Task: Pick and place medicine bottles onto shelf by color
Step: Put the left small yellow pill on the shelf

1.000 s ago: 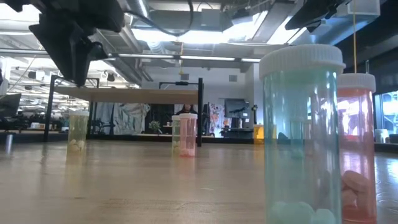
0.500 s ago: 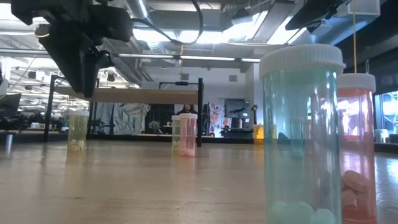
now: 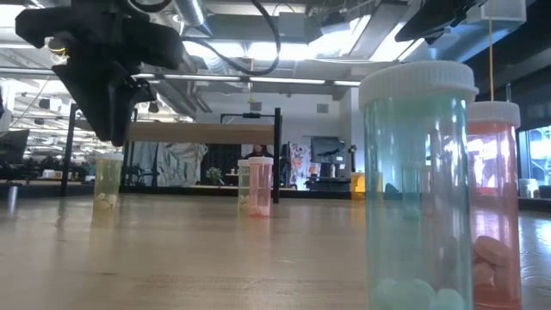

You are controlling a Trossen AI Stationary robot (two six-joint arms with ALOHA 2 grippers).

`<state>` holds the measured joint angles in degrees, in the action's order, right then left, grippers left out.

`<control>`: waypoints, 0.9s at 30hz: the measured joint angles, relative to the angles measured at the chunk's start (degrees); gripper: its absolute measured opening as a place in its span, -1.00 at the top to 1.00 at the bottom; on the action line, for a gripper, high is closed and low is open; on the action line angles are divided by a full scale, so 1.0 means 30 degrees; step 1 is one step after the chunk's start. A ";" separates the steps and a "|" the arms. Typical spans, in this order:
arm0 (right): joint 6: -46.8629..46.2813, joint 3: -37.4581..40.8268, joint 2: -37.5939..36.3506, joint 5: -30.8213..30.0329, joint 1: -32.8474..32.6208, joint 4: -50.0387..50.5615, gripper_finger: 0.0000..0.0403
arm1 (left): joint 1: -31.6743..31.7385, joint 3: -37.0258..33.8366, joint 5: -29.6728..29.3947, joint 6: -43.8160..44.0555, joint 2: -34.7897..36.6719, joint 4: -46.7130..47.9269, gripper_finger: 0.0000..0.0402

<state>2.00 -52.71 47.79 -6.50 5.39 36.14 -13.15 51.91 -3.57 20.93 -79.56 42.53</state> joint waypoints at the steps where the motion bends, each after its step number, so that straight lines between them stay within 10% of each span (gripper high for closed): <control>1: -0.0007 0.0000 0.0000 0.0000 0.0000 0.0000 0.94 | 0.0000 -0.0131 -0.0010 0.0000 -0.0027 0.0049 0.36; 27: 0.0045 0.0000 0.0000 0.0006 0.0000 0.0000 0.94 | 0.0000 -0.0405 -0.0153 -0.0007 -0.0005 0.0085 0.36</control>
<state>2.14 -52.71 47.79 -6.48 5.39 36.14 -13.15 50.70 -4.03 20.91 -79.57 42.78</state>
